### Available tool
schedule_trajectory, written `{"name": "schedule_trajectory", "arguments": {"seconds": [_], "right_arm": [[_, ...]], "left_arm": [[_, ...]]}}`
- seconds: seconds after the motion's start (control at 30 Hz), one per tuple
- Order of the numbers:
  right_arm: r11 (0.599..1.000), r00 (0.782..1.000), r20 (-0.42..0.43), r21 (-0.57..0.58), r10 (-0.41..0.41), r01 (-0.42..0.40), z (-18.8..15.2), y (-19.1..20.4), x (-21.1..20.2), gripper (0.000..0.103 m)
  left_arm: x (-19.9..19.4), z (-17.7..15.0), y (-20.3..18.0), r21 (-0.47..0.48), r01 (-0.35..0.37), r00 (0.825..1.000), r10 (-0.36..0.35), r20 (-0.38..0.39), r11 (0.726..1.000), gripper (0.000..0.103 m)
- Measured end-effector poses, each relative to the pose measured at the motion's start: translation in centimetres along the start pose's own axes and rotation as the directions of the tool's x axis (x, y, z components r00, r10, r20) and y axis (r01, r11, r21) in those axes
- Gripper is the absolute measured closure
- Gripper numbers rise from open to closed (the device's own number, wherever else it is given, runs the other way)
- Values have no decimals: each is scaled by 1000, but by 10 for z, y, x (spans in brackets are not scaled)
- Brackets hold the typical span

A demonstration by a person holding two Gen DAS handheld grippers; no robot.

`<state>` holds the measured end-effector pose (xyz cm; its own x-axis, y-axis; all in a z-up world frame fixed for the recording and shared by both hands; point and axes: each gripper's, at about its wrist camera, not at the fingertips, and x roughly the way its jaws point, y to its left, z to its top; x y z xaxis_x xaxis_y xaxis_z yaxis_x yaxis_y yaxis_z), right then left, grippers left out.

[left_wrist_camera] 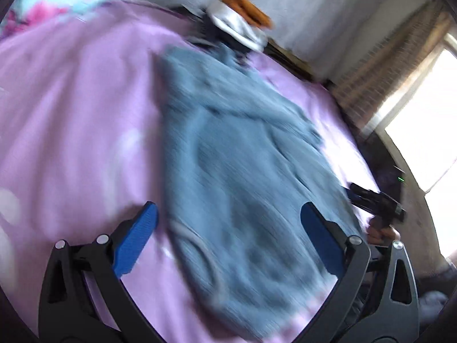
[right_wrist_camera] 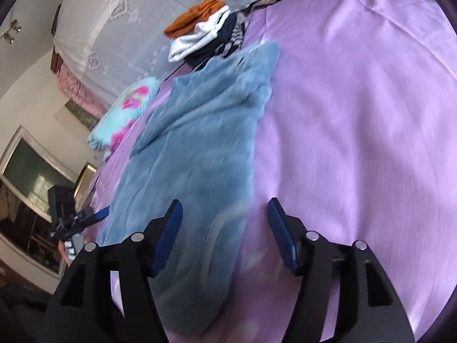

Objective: Fold small clothes

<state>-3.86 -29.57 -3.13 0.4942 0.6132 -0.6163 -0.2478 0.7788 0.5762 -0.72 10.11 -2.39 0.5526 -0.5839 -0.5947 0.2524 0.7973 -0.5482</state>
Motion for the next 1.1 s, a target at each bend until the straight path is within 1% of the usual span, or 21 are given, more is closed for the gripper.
{"name": "schedule_trajectory", "arguments": {"seconds": [0.03,0.1,0.2,0.3,0.33,0.37,0.4,0.43,0.5,0.53,0.57,0.6,0.63,0.67,0.7,0.73,0.8,0.83,0.93,1.03,1.1], "right_arm": [[1000,1000,-17,-14,4,-5,-8,4,-3,39],[999,999,-51,-43,4,-6,-20,12,-8,38],[998,996,-79,-47,34,-38,-32,16,-11,38],[997,996,-77,-60,34,-38,-34,19,-10,39],[997,997,-73,-62,33,-38,-34,20,-10,46],[997,996,-75,-62,39,-43,-35,20,-10,55],[997,995,-83,-51,51,-55,-37,18,-9,72],[997,994,-87,-35,69,-72,-38,15,-8,80],[996,994,-76,-21,84,-86,-38,13,-9,83],[996,993,-71,-18,91,-92,-38,12,-10,84],[995,993,-68,-13,99,-100,-38,12,-12,84],[993,991,-60,-1,119,-119,-37,11,-14,85],[991,989,-51,7,137,-137,-36,11,-17,86],[987,986,-36,17,163,-162,-34,11,-20,86],[983,983,-25,22,182,-181,-32,11,-23,87],[979,979,-15,26,201,-201,-28,10,-26,87],[970,970,7,28,242,-242,-18,14,-30,87],[965,965,17,27,261,-261,-12,16,-32,88],[953,952,50,19,303,-304,11,22,-33,88],[933,932,83,50,353,-357,45,17,-26,88],[927,927,102,70,360,-368,66,11,-19,88]], "left_arm": [[4,-4,-4,8,9,1000,-9,-23,1000,2],[7,-17,-15,71,-18,998,22,-53,997,2],[10,-38,-34,145,-8,995,23,-98,989,2],[10,-51,-43,200,-32,994,52,-96,979,2],[10,-53,-45,195,-34,995,52,-89,980,2],[9,-53,-44,185,-30,996,46,-82,982,3],[8,-54,-43,169,-18,997,31,-74,985,4],[8,-51,-42,157,-7,998,18,-68,988,5],[7,-49,-41,143,10,998,0,-63,990,24],[7,-49,-40,135,15,998,-6,-66,991,40],[5,-50,-39,127,11,998,-3,-66,992,47],[5,-51,-36,120,4,998,4,-63,993,52],[3,-51,-32,107,-1,998,8,-61,994,64],[0,-49,-27,84,11,998,-5,-63,996,71],[-2,-48,-22,63,26,998,-22,-61,998,77],[-5,-45,-19,43,38,998,-36,-55,998,86],[-12,-36,-14,5,88,996,-87,-35,996,87],[-14,-32,-15,2,95,995,-95,-25,995,87],[-20,-17,-25,32,87,996,-88,6,996,88],[-25,6,-41,73,77,995,-81,50,994,88],[-26,25,-45,82,74,993,-81,81,994,88]]}}
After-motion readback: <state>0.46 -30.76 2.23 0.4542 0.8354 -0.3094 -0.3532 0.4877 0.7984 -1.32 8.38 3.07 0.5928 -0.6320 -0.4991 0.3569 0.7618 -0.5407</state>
